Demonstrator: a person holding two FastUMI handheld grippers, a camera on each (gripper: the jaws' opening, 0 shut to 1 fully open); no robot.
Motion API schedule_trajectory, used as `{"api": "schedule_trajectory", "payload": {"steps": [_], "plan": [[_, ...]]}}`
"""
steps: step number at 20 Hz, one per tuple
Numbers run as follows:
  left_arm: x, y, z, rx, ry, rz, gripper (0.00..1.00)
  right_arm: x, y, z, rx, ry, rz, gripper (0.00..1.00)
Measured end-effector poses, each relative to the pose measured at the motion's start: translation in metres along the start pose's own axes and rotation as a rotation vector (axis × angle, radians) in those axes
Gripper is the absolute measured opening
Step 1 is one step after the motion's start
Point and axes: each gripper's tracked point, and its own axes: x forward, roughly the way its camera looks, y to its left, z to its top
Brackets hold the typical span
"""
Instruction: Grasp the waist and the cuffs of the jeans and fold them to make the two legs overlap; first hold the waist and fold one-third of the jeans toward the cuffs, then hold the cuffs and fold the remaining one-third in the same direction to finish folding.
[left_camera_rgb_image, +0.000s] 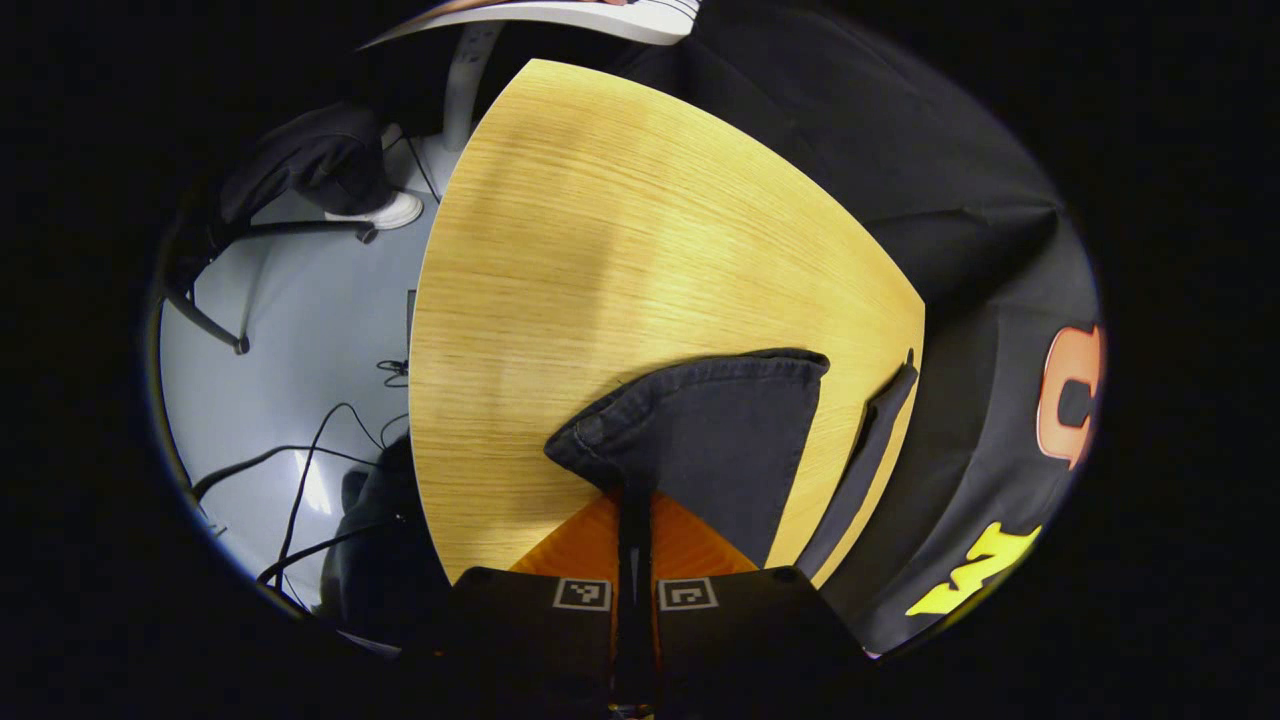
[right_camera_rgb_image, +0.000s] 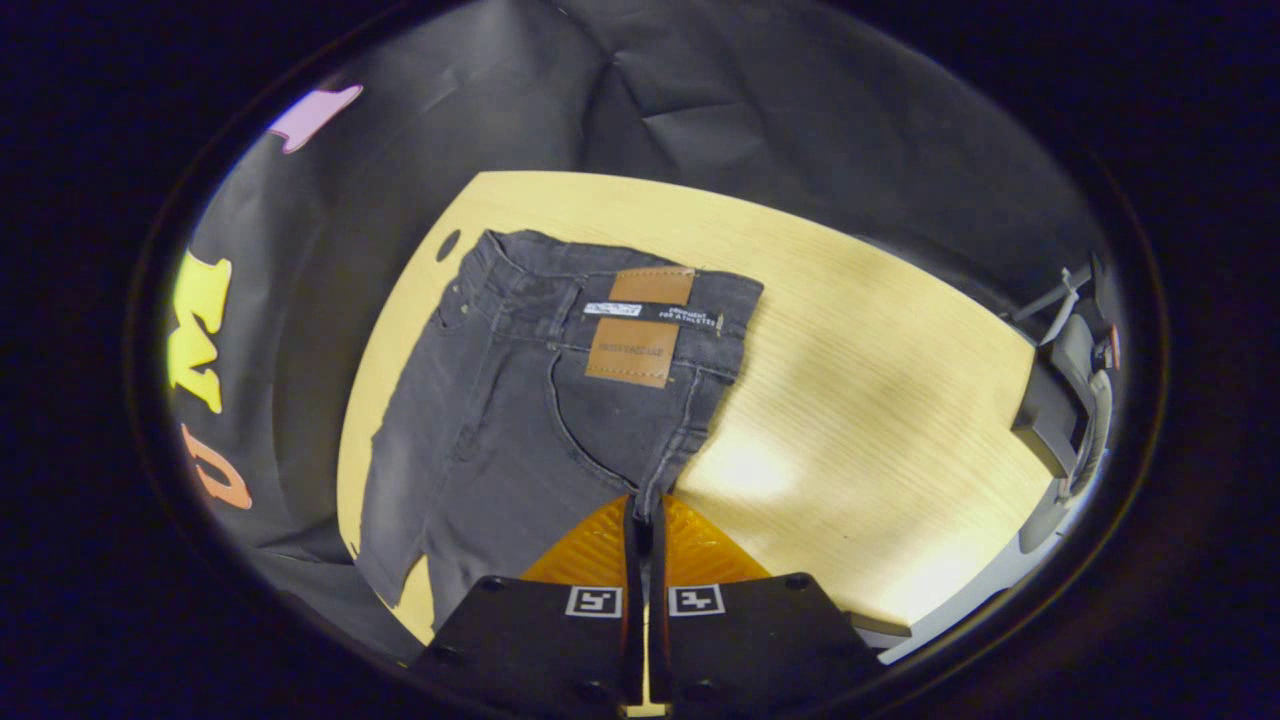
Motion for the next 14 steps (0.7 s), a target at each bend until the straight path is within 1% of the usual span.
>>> {"api": "schedule_trajectory", "payload": {"steps": [3,5,7,10,11,12,13,14], "plan": [[-0.007,-0.028,0.004,-0.006,0.006,-0.040,0.03,-0.021,0.021,0.006,0.029,-0.013,0.105,0.02],[-0.013,-0.057,0.005,0.011,0.002,-0.070,0.03,-0.041,0.035,0.015,0.043,-0.039,0.180,0.02],[-0.016,-0.087,0.003,0.030,0.002,-0.098,0.03,-0.060,0.064,0.025,0.040,-0.070,0.250,0.02],[-0.018,-0.134,0.004,0.054,-0.004,-0.138,0.03,-0.064,0.123,0.043,0.007,-0.119,0.330,0.02],[-0.016,-0.150,0.004,0.072,-0.012,-0.149,0.03,-0.062,0.138,0.050,-0.002,-0.134,0.349,0.00],[-0.011,-0.167,0.005,0.080,-0.015,-0.164,0.03,-0.062,0.150,0.056,-0.006,-0.144,0.365,0.02],[-0.003,-0.191,0.004,0.077,-0.017,-0.186,0.03,-0.059,0.161,0.063,-0.004,-0.148,0.378,0.00],[0.003,-0.210,0.005,0.074,-0.014,-0.197,0.03,-0.054,0.172,0.069,-0.001,-0.153,0.391,0.00]]}}
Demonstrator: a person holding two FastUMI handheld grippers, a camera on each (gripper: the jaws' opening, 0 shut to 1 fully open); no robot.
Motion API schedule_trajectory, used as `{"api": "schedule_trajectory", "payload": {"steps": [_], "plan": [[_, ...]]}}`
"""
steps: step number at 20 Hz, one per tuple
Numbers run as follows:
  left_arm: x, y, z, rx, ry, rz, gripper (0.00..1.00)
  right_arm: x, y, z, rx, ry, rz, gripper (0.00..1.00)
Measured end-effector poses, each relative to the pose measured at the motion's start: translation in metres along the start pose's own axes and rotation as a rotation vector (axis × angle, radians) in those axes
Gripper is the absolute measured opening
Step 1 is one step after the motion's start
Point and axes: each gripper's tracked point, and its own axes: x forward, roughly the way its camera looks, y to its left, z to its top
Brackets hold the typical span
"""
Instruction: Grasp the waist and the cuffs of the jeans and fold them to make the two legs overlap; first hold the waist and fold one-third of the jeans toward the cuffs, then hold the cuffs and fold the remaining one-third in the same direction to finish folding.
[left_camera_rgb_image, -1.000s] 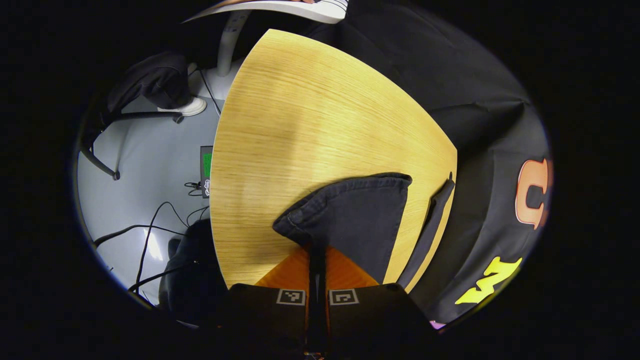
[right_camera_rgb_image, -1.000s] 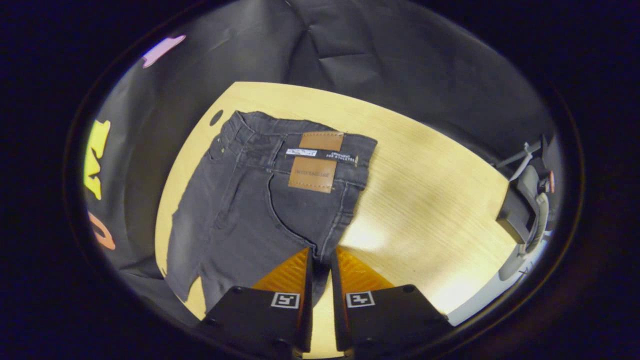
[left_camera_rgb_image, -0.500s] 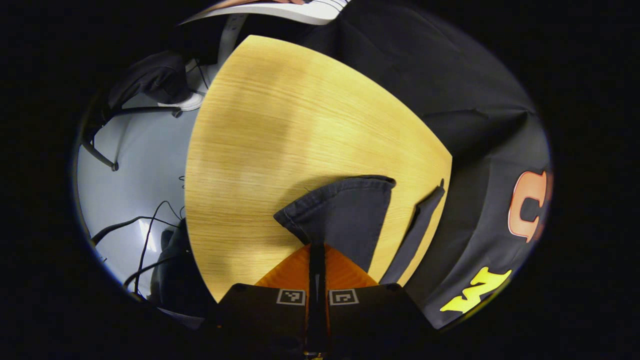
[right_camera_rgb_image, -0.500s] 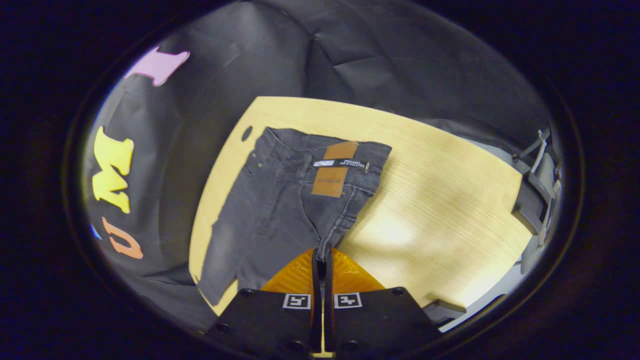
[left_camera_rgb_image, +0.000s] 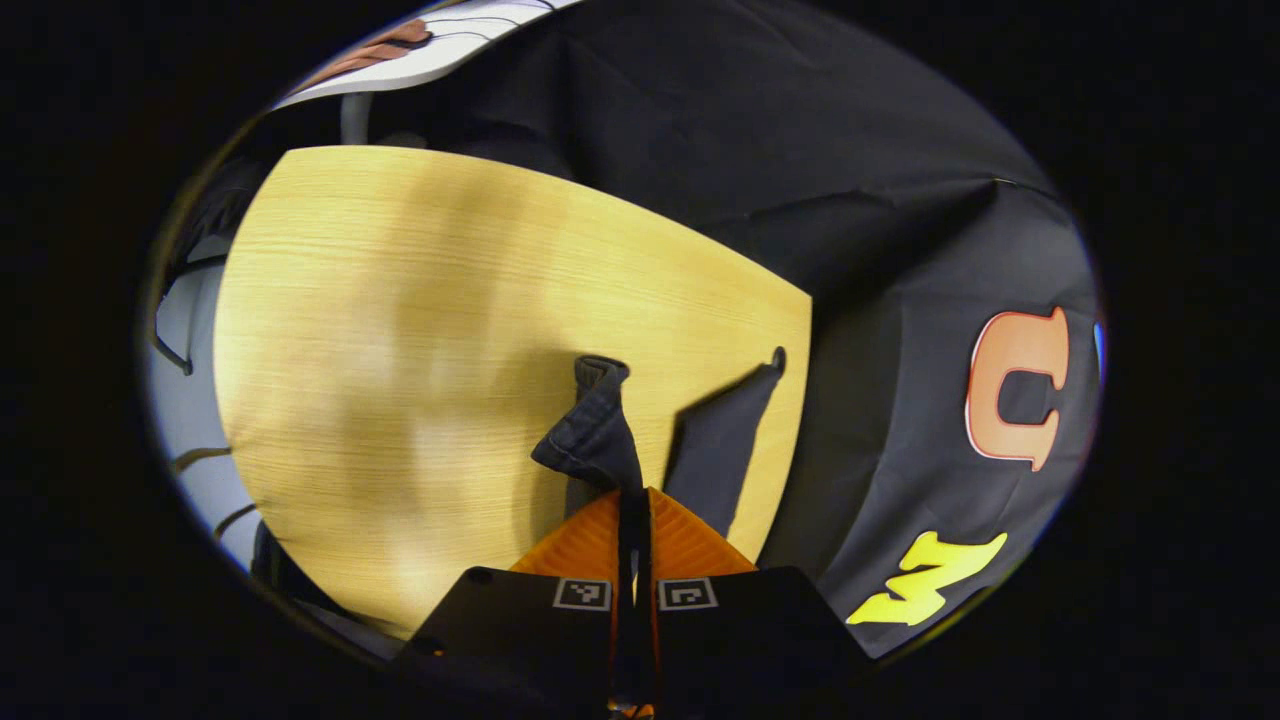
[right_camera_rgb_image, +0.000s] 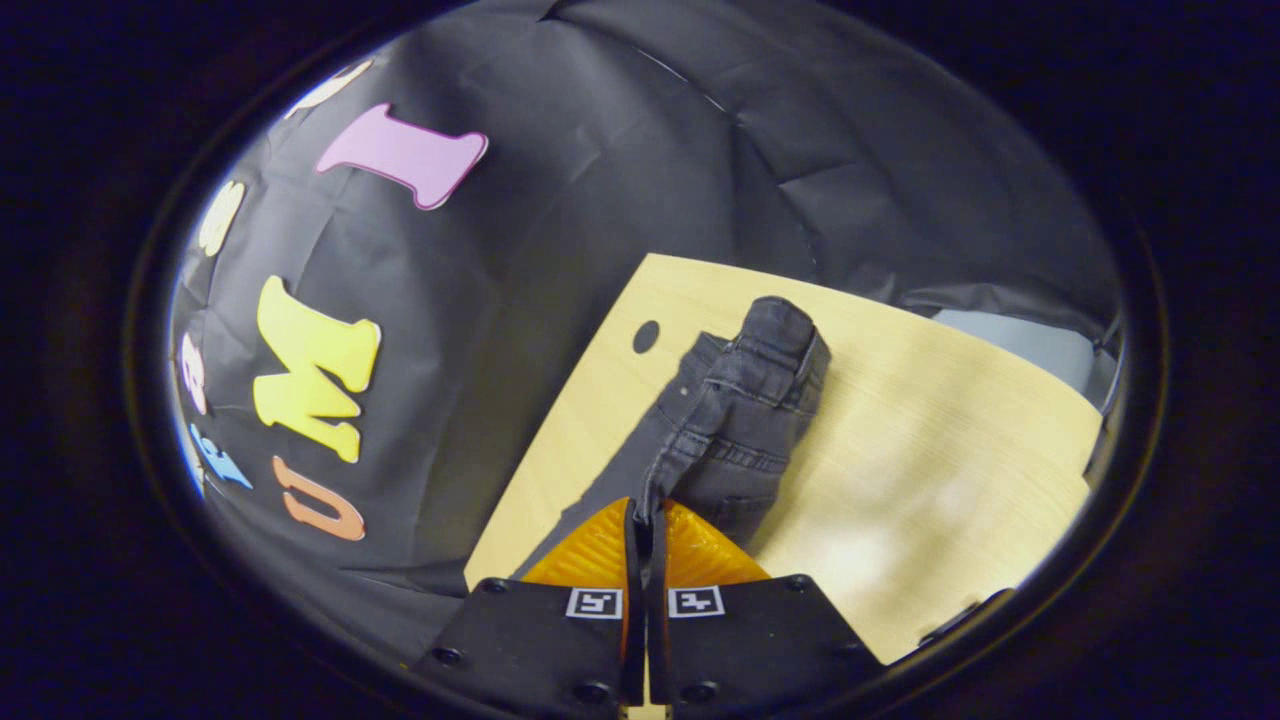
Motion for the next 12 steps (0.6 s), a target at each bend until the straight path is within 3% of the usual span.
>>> {"api": "schedule_trajectory", "payload": {"steps": [6,12], "plan": [[0.072,-0.061,0.002,0.024,0.015,0.008,0.04,0.061,0.028,0.023,-0.001,-0.033,0.020,0.00],[0.150,-0.106,-0.003,0.122,0.033,0.042,0.03,0.119,0.034,0.041,-0.002,-0.069,-0.001,0.02]]}}
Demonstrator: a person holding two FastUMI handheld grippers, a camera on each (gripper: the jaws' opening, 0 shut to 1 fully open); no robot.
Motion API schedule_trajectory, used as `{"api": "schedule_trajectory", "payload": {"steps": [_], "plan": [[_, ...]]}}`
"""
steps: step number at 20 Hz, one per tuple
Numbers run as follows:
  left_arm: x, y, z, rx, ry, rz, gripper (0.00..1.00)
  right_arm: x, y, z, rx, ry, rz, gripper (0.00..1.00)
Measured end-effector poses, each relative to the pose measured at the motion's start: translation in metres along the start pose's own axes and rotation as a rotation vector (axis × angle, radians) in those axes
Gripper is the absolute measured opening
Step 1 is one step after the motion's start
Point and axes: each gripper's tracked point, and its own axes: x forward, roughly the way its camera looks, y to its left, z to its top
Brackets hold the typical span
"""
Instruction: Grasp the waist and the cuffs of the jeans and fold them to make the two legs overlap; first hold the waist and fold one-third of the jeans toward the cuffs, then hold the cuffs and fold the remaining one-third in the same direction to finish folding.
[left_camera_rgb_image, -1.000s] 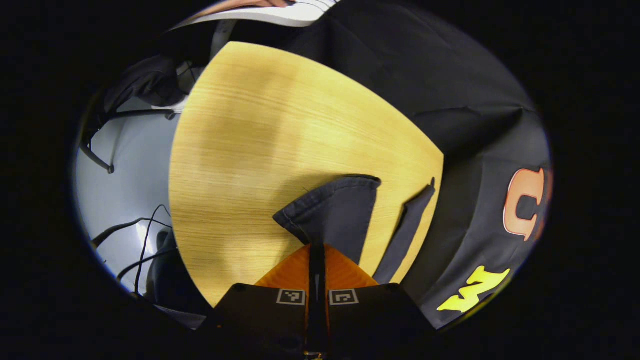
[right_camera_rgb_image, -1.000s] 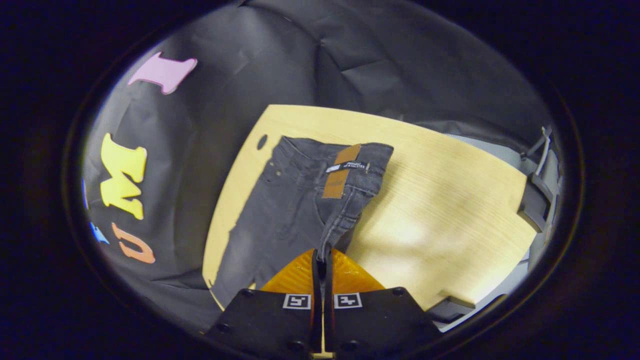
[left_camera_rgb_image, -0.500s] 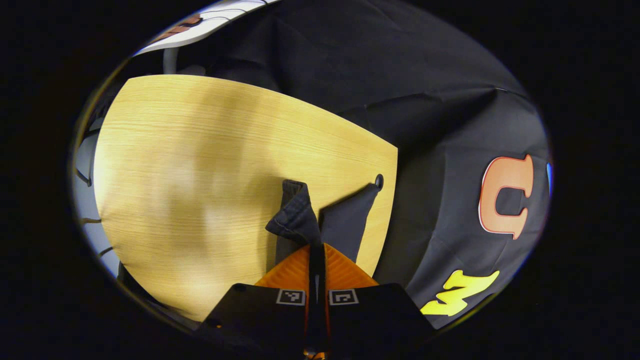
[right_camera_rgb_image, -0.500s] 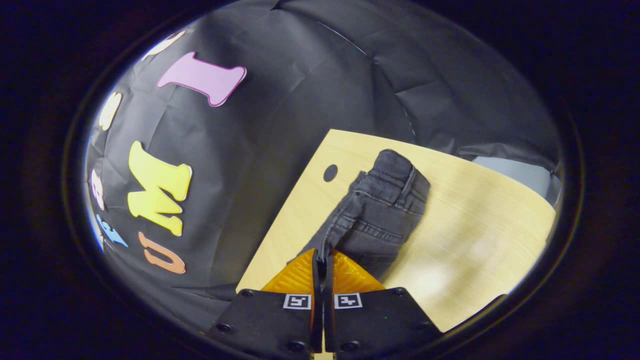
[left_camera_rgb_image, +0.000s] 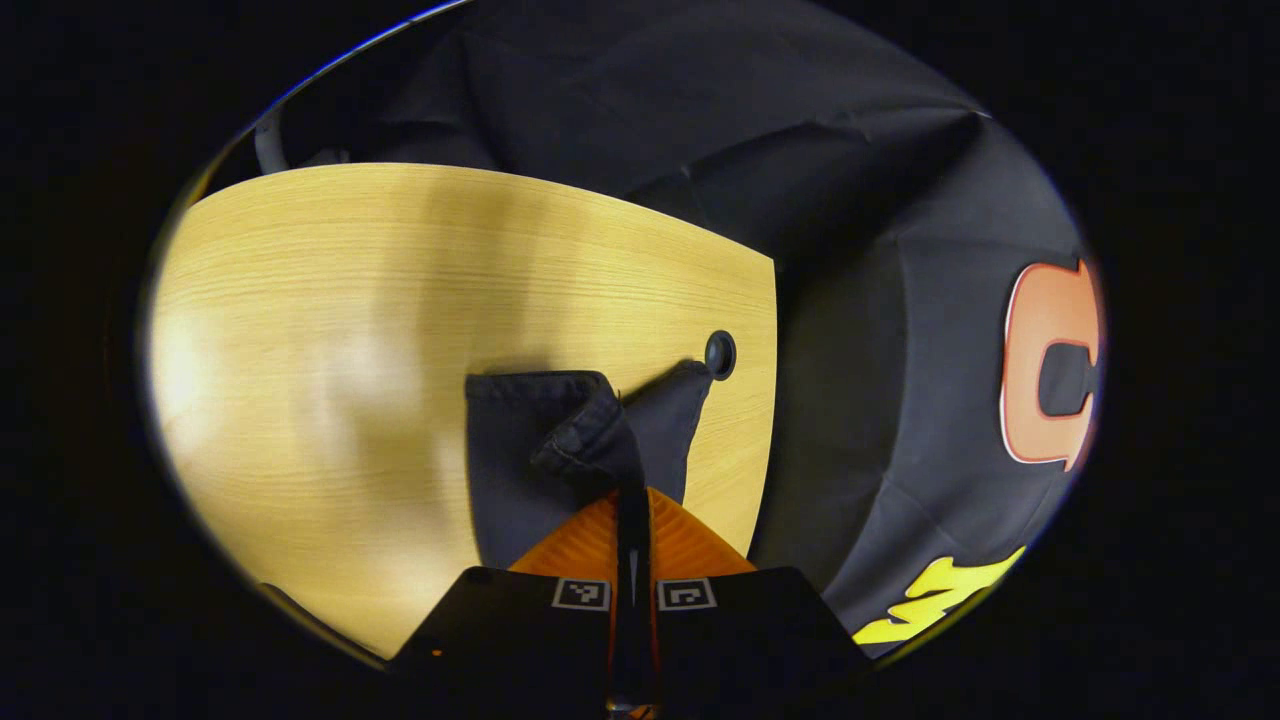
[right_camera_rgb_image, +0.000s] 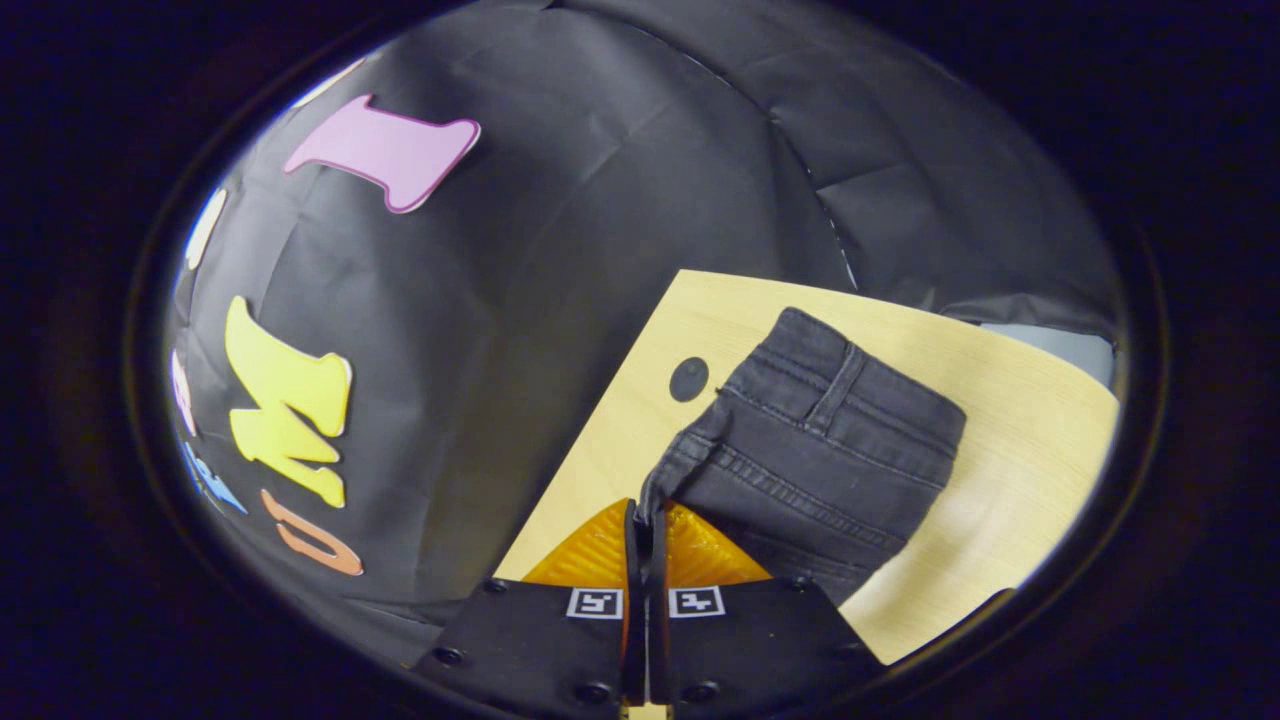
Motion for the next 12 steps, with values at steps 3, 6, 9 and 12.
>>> {"api": "schedule_trajectory", "payload": {"steps": [3,6,9,12], "plan": [[0.033,-0.011,0.001,0.020,0.012,0.034,0.04,0.030,-0.002,0.004,-0.023,-0.016,-0.022,0.02],[0.054,-0.008,0.004,0.042,0.021,0.072,0.03,0.054,-0.009,-0.002,-0.064,-0.015,-0.053,0.00],[0.067,0.002,0.003,0.053,0.030,0.116,0.04,0.074,-0.018,-0.006,-0.081,-0.010,-0.091,0.02],[0.064,0.002,0.001,0.047,0.035,0.117,0.03,0.084,-0.027,-0.009,-0.093,-0.010,-0.121,0.02]]}}
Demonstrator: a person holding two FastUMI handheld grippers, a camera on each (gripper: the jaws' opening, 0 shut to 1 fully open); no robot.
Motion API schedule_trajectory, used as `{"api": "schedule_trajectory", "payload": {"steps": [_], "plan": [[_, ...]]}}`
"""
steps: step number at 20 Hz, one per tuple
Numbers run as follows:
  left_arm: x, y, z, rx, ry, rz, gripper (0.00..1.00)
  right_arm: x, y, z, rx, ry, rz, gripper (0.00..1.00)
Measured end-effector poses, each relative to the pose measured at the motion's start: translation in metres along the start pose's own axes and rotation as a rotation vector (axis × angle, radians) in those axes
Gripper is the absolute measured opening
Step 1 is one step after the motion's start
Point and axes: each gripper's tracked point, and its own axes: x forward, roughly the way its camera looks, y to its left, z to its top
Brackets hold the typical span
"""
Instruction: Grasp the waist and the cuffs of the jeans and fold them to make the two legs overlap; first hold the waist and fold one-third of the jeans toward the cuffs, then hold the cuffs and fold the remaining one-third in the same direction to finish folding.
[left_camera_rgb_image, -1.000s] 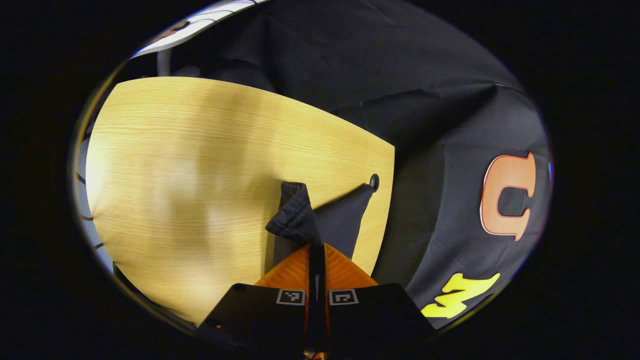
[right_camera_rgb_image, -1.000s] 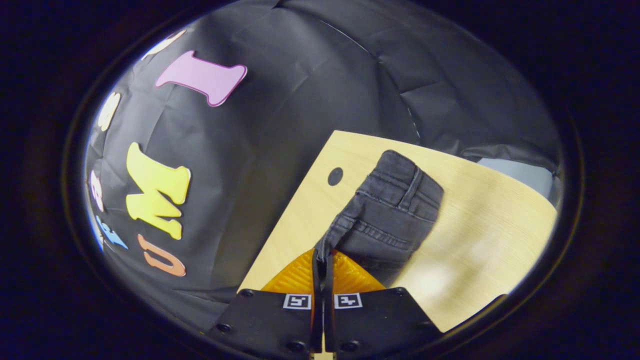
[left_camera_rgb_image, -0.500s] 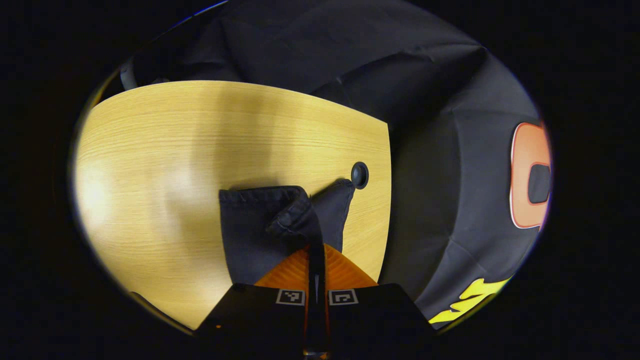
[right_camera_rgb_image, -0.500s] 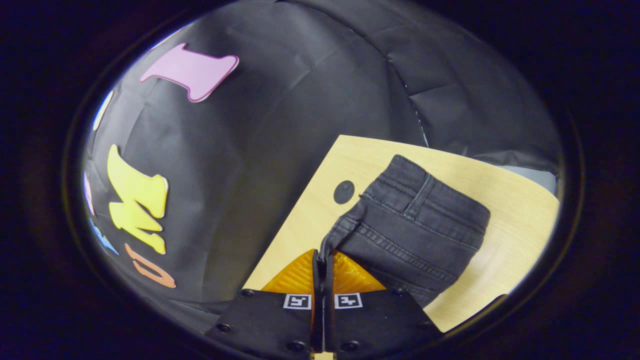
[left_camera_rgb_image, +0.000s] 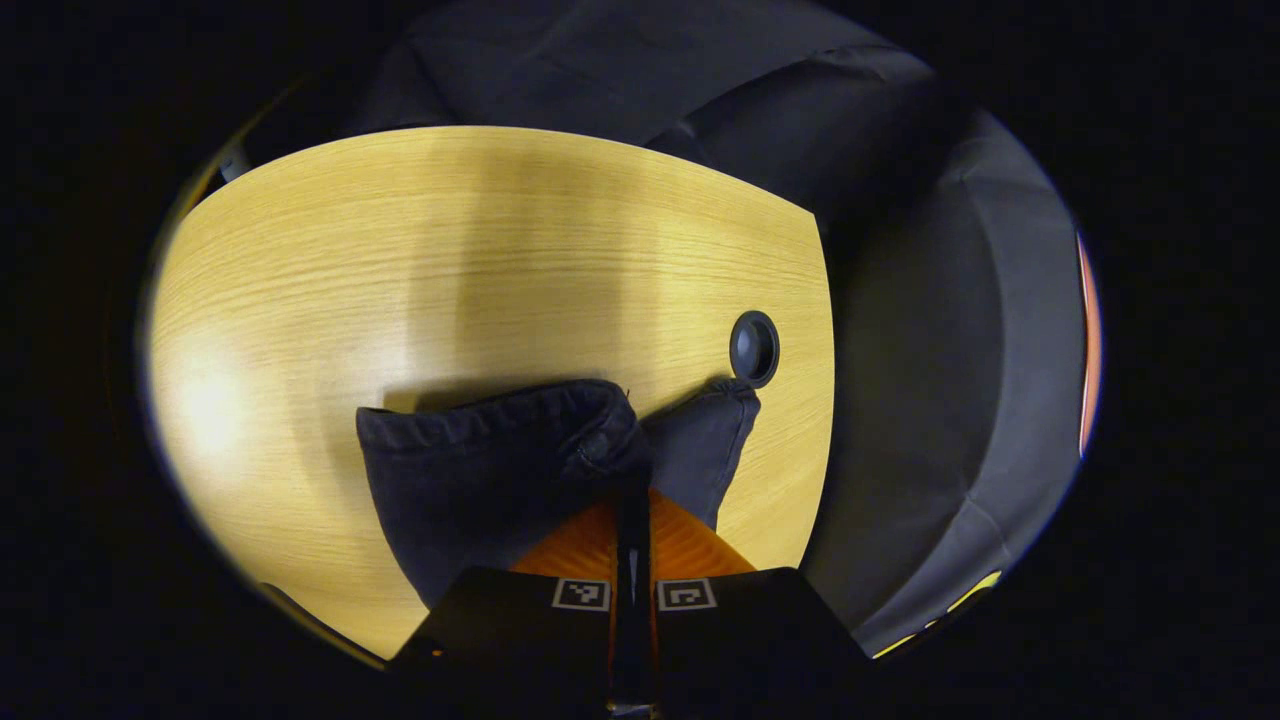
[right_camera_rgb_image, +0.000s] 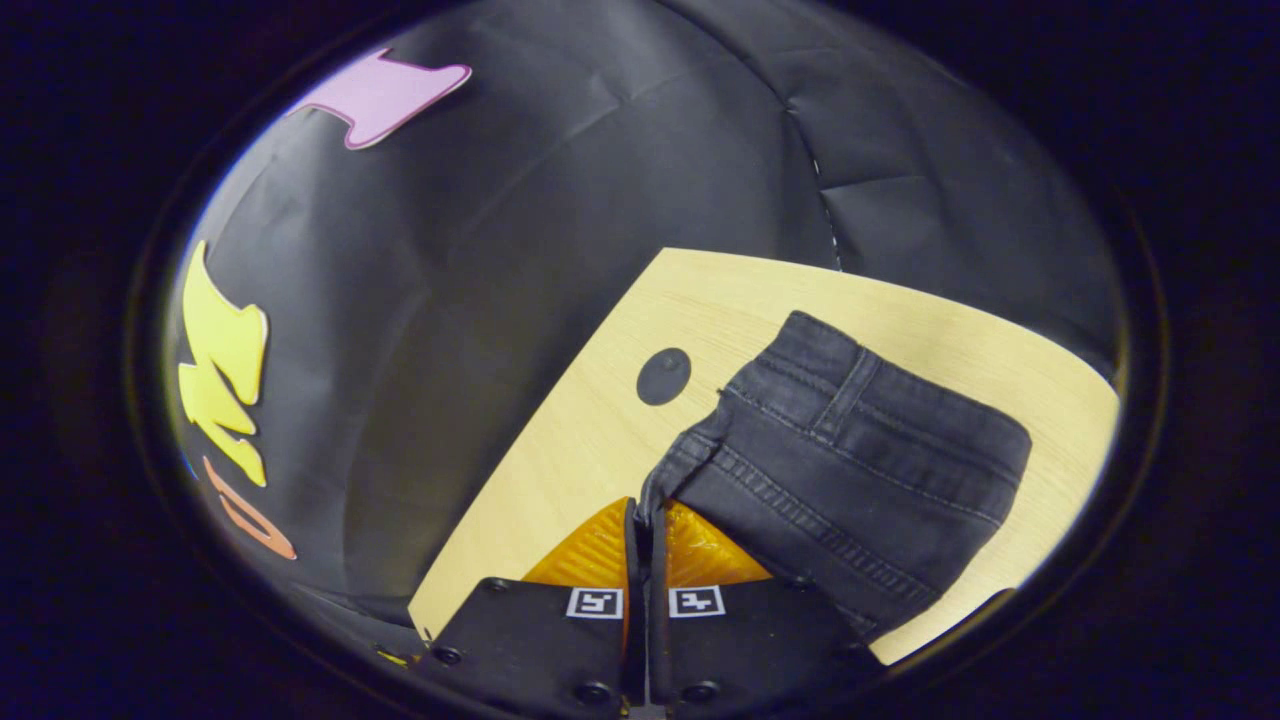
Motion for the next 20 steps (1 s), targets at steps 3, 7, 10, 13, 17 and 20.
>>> {"api": "schedule_trajectory", "payload": {"steps": [3,7,10,13,17,20], "plan": [[-0.012,-0.002,-0.003,0.033,0.006,-0.007,0.04,0.004,-0.001,-0.003,-0.020,-0.006,-0.019,0.02],[-0.039,-0.022,-0.006,0.101,-0.038,-0.085,0.28,0.004,0.007,-0.006,0.024,-0.001,0.033,0.04],[-0.087,-0.047,0.004,0.229,-0.163,-0.157,1.00,-0.016,0.031,-0.010,-0.021,0.006,0.066,0.94],[-0.138,-0.050,0.005,0.365,-0.228,-0.167,0.99,-0.035,0.050,-0.012,-0.081,-0.014,0.107,0.98],[-0.184,-0.060,-0.011,0.555,-0.315,-0.294,0.99,-0.080,0.060,-0.006,-0.112,-0.052,0.155,0.98],[-0.264,-0.069,-0.022,0.660,-0.452,-0.409,0.99,-0.114,0.055,-0.007,-0.131,-0.063,0.158,0.98]]}}
